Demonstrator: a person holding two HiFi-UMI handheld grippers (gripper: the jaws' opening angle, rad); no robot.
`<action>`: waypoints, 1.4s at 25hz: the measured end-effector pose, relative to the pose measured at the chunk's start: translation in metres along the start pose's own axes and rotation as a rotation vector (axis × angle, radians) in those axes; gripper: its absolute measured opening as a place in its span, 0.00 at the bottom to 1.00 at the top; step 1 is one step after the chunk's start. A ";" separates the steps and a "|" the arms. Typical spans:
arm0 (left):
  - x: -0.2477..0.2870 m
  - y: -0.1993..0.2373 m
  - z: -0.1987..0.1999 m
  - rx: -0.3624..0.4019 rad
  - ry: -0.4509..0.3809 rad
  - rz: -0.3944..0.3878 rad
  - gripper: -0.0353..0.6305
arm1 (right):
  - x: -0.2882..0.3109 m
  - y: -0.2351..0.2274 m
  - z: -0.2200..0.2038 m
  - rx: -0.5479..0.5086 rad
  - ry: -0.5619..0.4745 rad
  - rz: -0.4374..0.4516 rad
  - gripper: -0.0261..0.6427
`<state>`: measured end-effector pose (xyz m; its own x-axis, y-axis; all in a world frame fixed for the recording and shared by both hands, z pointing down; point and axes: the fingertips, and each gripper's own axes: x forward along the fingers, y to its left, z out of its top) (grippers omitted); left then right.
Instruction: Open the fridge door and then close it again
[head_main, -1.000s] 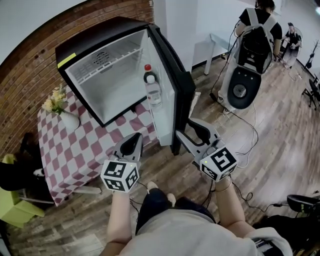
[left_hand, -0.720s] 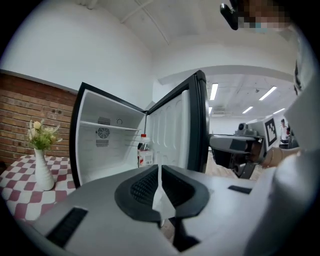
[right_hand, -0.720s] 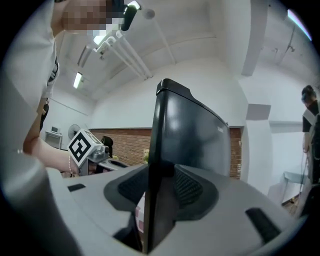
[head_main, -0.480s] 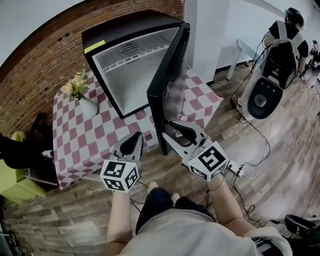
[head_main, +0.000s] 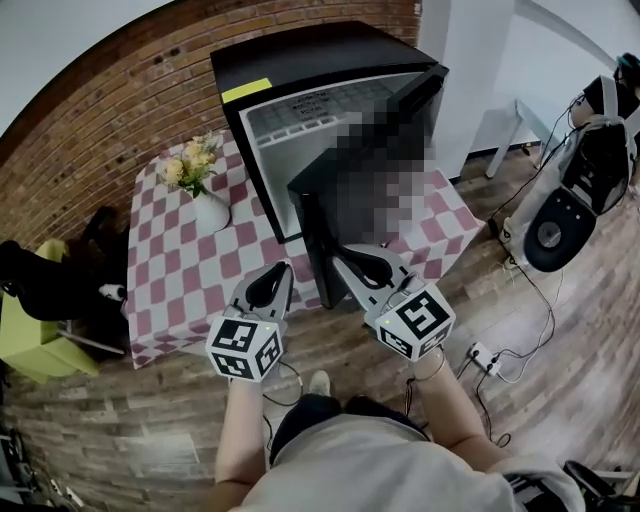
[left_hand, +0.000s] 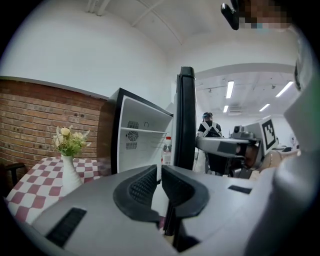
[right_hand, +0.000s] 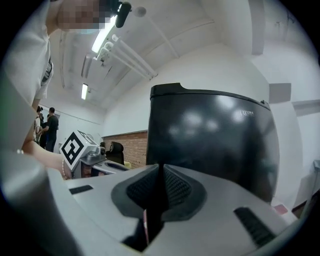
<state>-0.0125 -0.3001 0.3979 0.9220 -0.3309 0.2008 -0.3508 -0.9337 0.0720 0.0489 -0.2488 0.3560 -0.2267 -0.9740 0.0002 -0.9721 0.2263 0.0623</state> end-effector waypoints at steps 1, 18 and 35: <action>0.000 0.007 0.001 0.000 -0.002 0.005 0.08 | 0.008 -0.001 -0.001 0.007 -0.005 -0.004 0.07; 0.019 0.093 0.019 -0.018 -0.051 0.037 0.08 | 0.113 -0.021 -0.002 0.020 0.010 -0.044 0.05; 0.053 0.125 0.030 -0.019 -0.066 0.001 0.08 | 0.171 -0.043 -0.006 0.018 0.045 -0.068 0.07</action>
<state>-0.0027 -0.4387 0.3885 0.9304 -0.3405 0.1359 -0.3539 -0.9309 0.0908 0.0523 -0.4253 0.3588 -0.1575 -0.9867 0.0414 -0.9862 0.1593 0.0453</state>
